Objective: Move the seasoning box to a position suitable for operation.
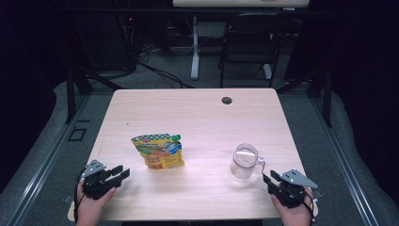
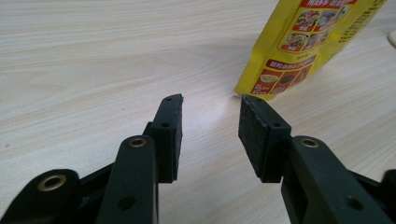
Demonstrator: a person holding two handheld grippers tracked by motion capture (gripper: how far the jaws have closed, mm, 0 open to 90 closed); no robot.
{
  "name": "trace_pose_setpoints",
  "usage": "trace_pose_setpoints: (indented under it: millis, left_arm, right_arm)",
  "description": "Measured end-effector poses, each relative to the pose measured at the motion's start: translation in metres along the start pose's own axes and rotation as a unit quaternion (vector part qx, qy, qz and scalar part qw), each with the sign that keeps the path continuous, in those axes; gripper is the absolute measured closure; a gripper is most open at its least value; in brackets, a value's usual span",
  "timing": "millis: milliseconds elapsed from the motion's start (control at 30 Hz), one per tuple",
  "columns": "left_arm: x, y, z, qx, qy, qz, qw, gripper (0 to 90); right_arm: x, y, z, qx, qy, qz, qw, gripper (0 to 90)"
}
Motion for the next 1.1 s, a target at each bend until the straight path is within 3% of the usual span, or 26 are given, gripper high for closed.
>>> trace_pose_setpoints:
  millis: [233,467,667,1100]
  left_arm:
    - [0.001,0.000,-0.006,-0.002,0.016,0.004,0.9999,60.8]
    - [0.001,0.002,-0.011,0.010,0.015,0.010,0.9998,60.8]
    - [-0.006,0.003,-0.012,0.006,0.016,0.002,0.9999,62.4]
    - [-0.016,0.010,-0.017,0.011,0.012,0.004,0.9999,62.6]
  right_arm:
    - [0.001,-0.003,0.005,-0.004,0.005,-0.009,0.9999,64.1]
    - [0.006,-0.003,0.007,-0.014,0.005,-0.007,0.9999,60.7]
    - [0.011,-0.007,0.011,-0.025,0.005,-0.015,0.9996,58.3]
    - [0.029,-0.012,0.005,-0.036,0.035,-0.002,0.9987,63.2]
Point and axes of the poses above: each handheld gripper's, and its own axes: x roughly forward along the jaws, y roughly out of its underside, z roughly to its left, the point moved 5 cm from there along x, roughly forward along the jaws, and after that the axes turned 3 degrees about -z, right-handed, at the moved point
